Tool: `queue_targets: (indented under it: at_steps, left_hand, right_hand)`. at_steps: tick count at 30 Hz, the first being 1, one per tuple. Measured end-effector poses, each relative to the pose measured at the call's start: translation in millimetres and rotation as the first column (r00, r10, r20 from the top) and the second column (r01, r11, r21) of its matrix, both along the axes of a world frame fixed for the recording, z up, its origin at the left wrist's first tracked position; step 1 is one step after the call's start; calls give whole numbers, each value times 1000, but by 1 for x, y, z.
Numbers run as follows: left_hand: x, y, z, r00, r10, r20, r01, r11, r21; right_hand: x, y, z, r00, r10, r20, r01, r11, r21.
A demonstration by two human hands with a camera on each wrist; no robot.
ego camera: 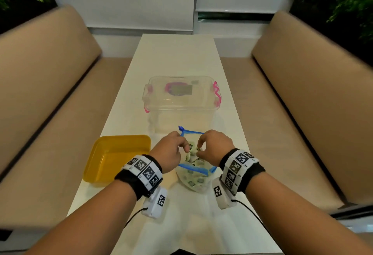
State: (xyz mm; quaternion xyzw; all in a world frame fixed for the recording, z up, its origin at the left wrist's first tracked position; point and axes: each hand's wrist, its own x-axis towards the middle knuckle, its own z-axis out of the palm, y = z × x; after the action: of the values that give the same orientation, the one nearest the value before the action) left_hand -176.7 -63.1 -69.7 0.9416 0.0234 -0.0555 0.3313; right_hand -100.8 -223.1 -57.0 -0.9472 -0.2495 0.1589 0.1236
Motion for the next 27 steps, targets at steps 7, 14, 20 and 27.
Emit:
queue_targets:
  at_steps: [7,14,20,27]
  left_hand:
    - [4,1,-18,978,164,-130,-129,962,240]
    - [6,4,-31,967,-2,-256,47,984,171]
    - [7,3,-45,962,30,-273,-30,1000,4]
    - [12,-2,-42,928,14,-373,-19,1000,-8]
  right_hand:
    - [-18,9,-20,982,-168,-89,176,980,94]
    - [-29,6,-33,960,-268,-80,278,943,180]
    - [-27,5,-40,926,-333,-176,336,942,-12]
    - [-23,5,-44,956,-199,-218,245,946,213]
